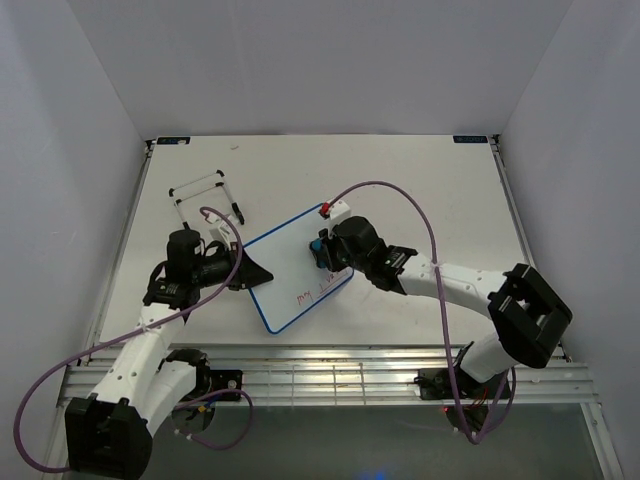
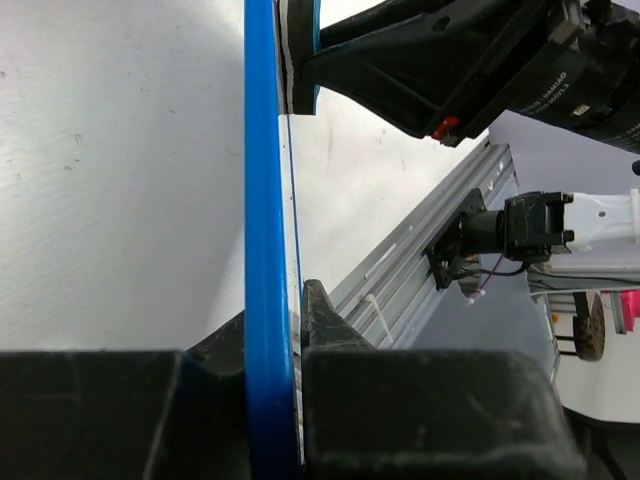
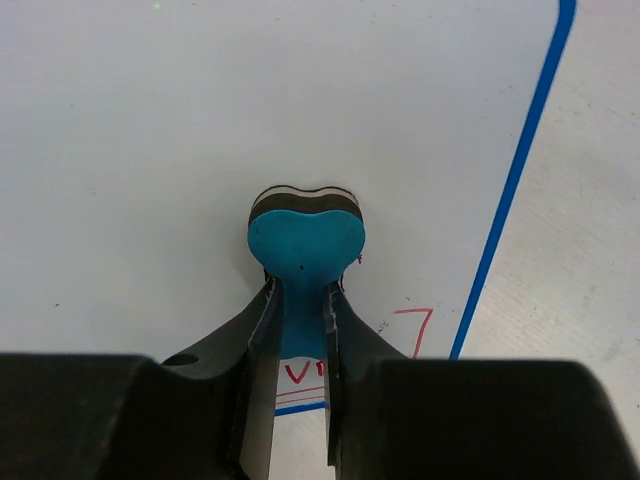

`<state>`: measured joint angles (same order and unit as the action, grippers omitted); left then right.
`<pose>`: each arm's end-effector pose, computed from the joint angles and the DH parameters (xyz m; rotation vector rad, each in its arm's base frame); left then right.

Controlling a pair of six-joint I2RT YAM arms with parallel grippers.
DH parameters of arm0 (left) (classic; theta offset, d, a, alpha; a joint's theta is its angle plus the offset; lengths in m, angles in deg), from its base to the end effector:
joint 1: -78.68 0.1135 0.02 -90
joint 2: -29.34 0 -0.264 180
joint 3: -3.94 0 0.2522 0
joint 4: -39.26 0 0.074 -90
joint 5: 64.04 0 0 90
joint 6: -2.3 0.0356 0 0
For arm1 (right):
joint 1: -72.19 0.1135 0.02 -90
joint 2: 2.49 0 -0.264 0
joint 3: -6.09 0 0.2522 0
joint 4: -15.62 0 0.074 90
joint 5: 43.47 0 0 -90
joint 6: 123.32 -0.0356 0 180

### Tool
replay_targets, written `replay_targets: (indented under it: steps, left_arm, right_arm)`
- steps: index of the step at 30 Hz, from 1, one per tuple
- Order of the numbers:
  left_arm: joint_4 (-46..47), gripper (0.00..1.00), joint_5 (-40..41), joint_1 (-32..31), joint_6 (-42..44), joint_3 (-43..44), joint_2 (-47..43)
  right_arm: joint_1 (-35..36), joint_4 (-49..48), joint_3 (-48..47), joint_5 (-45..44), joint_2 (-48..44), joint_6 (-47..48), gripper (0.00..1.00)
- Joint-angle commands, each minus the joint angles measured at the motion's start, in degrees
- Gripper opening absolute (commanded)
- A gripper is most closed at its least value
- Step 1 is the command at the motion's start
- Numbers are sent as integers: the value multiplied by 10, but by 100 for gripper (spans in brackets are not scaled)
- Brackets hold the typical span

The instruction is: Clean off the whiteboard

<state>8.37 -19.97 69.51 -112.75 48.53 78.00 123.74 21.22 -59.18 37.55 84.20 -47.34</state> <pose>0.1718 -0.0536 0.2372 0.1741 2.2076 -1.2072 0.2138 0.2603 0.2354 -0.5743 2.0012 0.5525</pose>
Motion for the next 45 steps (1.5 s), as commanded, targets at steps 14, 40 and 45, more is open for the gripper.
replay_targets:
  steps: [14, 40, 45]
  left_arm:
    - [70, 0, -221, -30, -1, 20, -14]
    - [67, 0, -115, -29, -16, 12, -12]
    - [68, 0, -109, -29, -32, 9, -3]
  right_arm:
    - [196, -15, -134, -33, 32, 120, 8]
    - [189, -27, 150, -116, -28, -44, 8]
    - [189, 13, 140, -190, -30, -114, 8]
